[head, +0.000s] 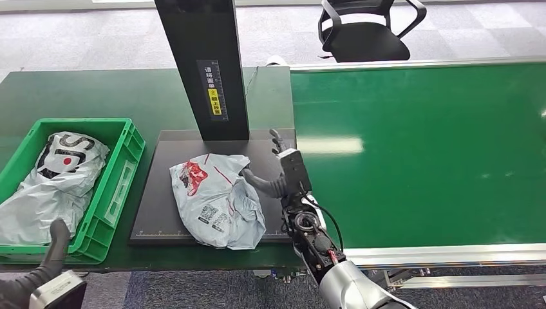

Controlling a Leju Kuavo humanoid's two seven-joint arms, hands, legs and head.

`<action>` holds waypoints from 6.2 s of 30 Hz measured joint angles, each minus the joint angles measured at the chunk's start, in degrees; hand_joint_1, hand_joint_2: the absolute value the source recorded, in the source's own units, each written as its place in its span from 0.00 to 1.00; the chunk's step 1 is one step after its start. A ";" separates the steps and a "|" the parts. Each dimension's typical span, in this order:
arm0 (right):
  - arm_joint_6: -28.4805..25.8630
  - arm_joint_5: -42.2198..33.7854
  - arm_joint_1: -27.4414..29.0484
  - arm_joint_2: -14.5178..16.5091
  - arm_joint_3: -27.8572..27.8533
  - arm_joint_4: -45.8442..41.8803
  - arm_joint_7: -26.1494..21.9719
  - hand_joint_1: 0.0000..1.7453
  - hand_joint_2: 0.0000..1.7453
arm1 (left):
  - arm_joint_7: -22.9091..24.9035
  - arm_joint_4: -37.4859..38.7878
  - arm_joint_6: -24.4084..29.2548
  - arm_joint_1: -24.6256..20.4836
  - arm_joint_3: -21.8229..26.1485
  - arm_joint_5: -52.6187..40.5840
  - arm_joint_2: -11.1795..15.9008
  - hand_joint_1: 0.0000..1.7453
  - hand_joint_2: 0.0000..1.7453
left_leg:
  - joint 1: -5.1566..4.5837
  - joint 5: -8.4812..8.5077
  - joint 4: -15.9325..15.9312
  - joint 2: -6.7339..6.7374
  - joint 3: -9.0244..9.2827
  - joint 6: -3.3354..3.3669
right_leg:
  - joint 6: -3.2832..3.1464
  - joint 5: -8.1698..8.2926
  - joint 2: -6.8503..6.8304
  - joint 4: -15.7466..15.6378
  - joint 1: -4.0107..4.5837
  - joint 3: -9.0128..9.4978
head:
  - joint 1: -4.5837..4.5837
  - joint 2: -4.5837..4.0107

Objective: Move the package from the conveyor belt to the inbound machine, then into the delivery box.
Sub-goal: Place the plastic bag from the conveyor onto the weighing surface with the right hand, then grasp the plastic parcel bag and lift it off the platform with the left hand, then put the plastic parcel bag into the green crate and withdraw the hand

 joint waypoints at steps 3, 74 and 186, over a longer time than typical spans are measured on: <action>3.99 -3.16 6.51 -0.07 -3.07 -12.11 -0.75 0.00 1.00 | 7.85 4.53 -3.92 -0.67 -4.35 -6.92 0.11 0.00 1.00 | 0.00 -0.01 0.00 -0.10 -0.06 0.00 | 0.01 -0.01 -0.11 -0.01 0.00 -0.01 | 0.00 0.00; 5.22 -10.42 18.58 -1.01 -6.31 -36.20 -1.93 0.00 1.00 | 13.20 83.42 -18.95 -43.39 -25.80 -8.20 3.24 1.00 1.00 | -0.01 0.10 -0.02 -0.22 0.64 0.03 | 0.00 0.02 -0.17 0.01 -0.01 0.81 | -0.02 0.00; 5.29 -5.40 27.89 -0.38 -10.44 -43.28 -0.95 0.00 0.25 | -10.70 6.53 -9.16 -8.12 1.42 30.40 14.16 0.00 1.00 | 0.03 0.05 -0.03 0.16 -0.11 -0.08 | -0.07 0.03 0.12 0.05 0.04 -0.17 | 0.03 0.00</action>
